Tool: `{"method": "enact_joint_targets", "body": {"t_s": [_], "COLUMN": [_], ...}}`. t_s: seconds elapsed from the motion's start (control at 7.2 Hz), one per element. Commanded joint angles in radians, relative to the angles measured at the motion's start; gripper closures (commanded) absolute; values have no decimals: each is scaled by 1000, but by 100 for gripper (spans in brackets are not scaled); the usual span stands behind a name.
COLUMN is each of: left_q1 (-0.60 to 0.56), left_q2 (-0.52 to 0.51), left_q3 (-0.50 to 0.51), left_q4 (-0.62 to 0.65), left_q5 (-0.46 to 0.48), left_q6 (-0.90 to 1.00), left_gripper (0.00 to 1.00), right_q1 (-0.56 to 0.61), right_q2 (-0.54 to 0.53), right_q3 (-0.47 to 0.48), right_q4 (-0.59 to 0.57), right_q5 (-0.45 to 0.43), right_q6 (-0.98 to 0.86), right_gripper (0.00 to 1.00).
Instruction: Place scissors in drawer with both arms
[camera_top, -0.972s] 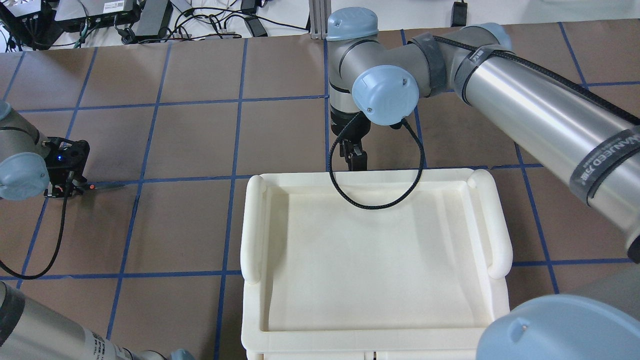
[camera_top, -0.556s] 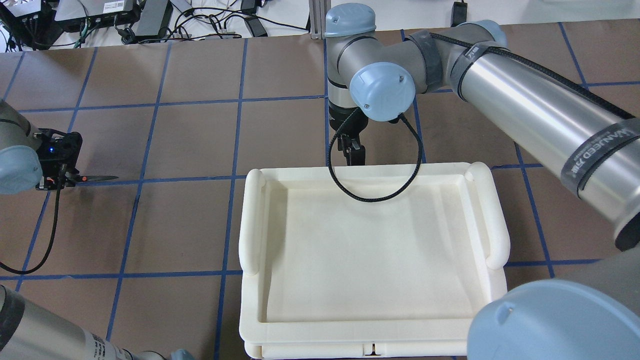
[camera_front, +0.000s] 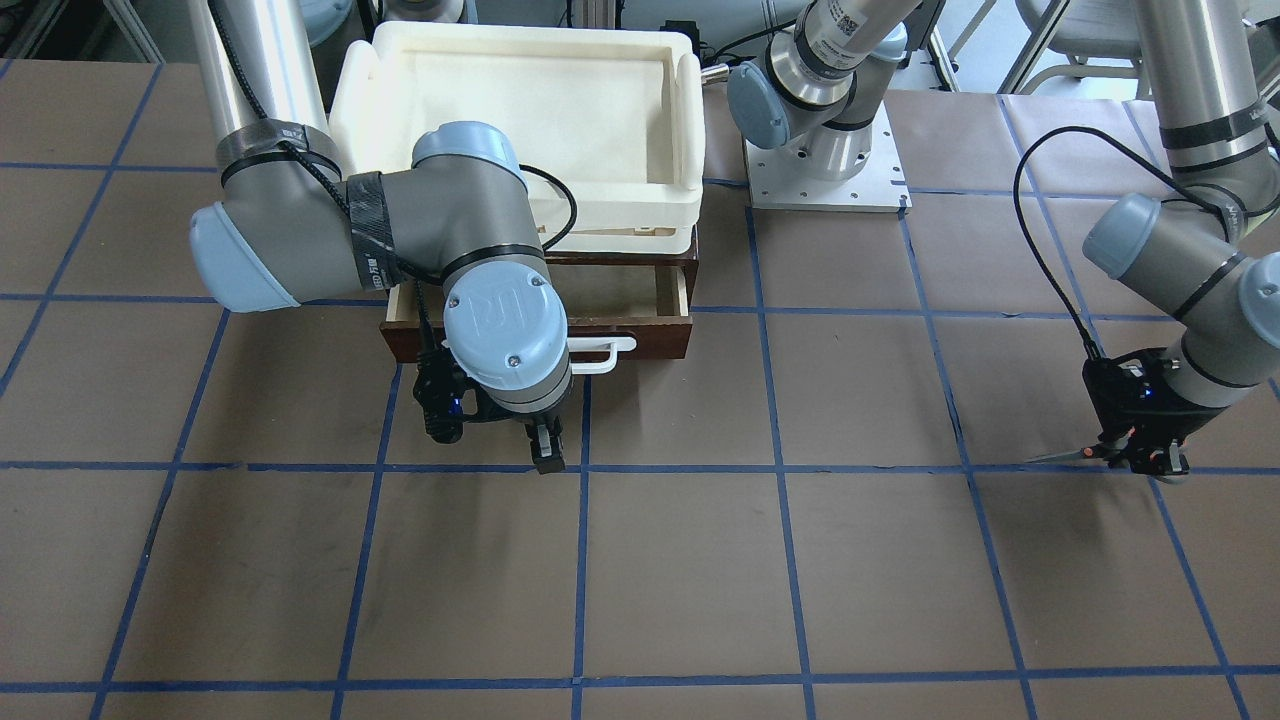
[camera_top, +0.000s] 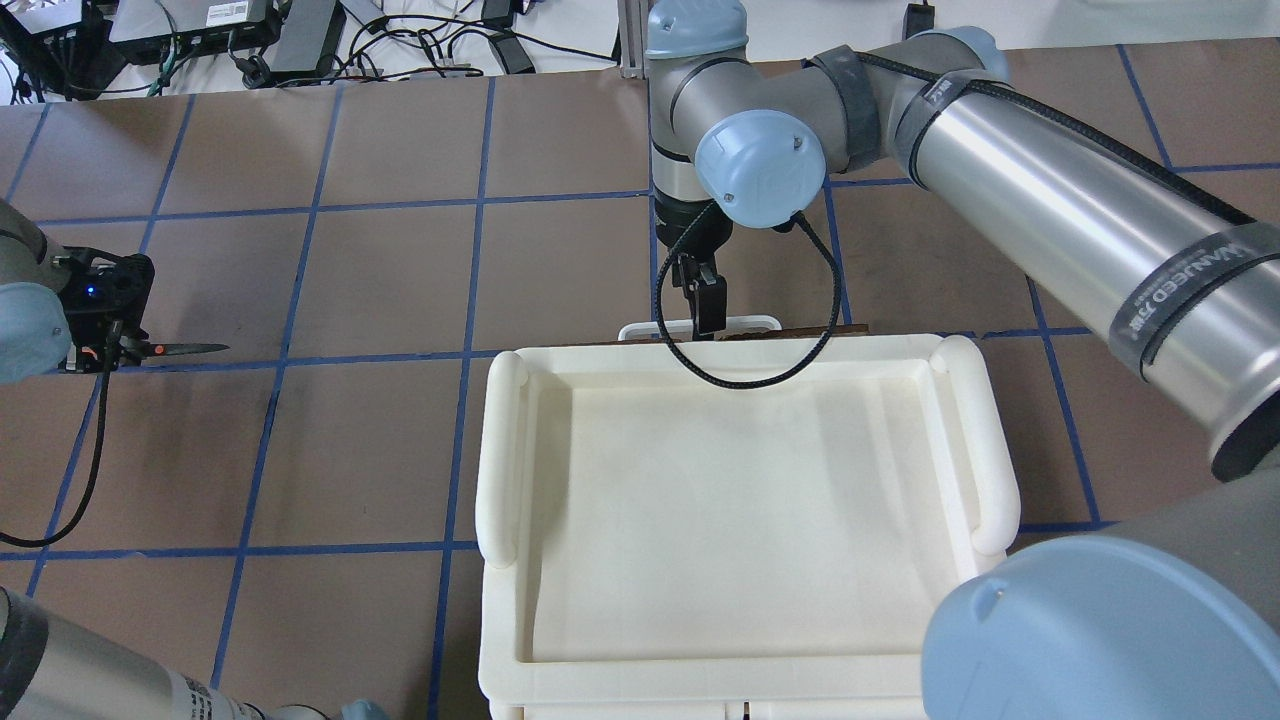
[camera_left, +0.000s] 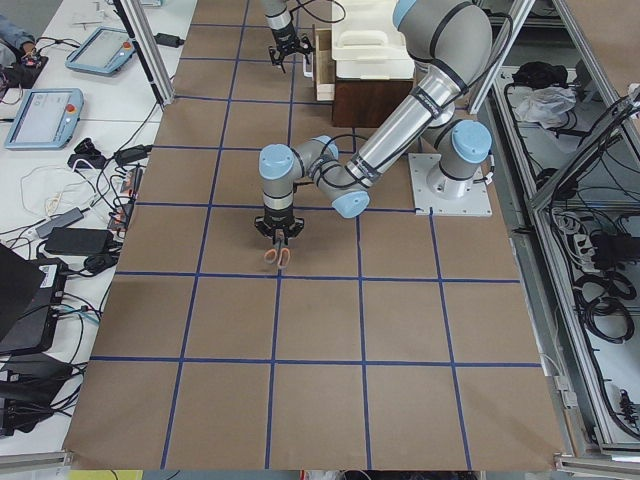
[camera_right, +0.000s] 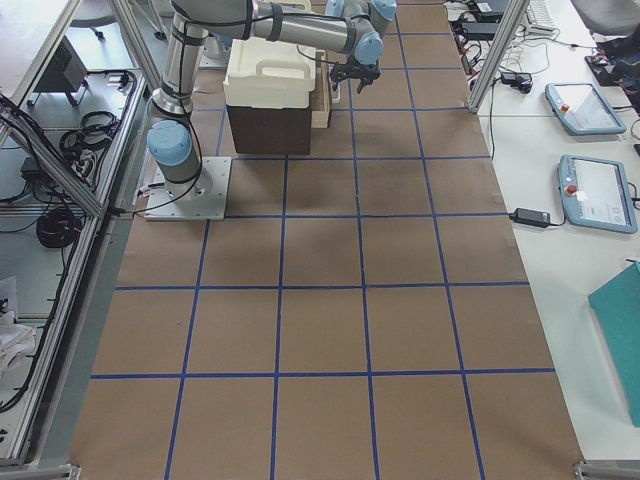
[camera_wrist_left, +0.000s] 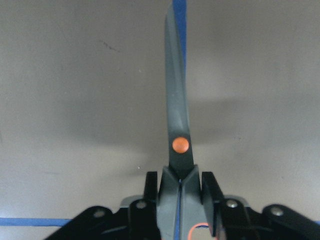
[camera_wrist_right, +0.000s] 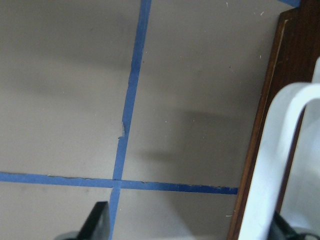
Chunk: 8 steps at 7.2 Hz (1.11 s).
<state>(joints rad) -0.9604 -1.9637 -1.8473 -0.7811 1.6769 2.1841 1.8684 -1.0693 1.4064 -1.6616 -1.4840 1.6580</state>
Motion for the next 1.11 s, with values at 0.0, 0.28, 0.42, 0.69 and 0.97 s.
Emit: {"method": "enact_joint_targets", "body": {"t_s": [0.0, 0.28, 0.42, 0.69, 0.97], "left_q1": [-7, -49, -66, -83, -128], "left_q2": [19, 35, 46, 60, 100], "left_q3": [2, 2, 2, 2, 2], "left_q4": [2, 5, 5, 5, -12], "left_q5": [-5, -3, -3, -13, -3], "left_q6": [-3, -48, -70, -87, -104], "left_gripper": [100, 100, 100, 100, 100], "right_q1": [-6, -11, -17, -17, -20], "right_q2": [6, 11, 20, 48, 57], "right_q3": [-15, -24, -35, -67, -92], "right_q4": [-1, -6, -4, -6, -6], "right_q5": [-4, -4, -4, -5, -7], "right_q6": [-30, -50, -59, -61, -76], "right_gripper": [0, 0, 0, 0, 0]}}
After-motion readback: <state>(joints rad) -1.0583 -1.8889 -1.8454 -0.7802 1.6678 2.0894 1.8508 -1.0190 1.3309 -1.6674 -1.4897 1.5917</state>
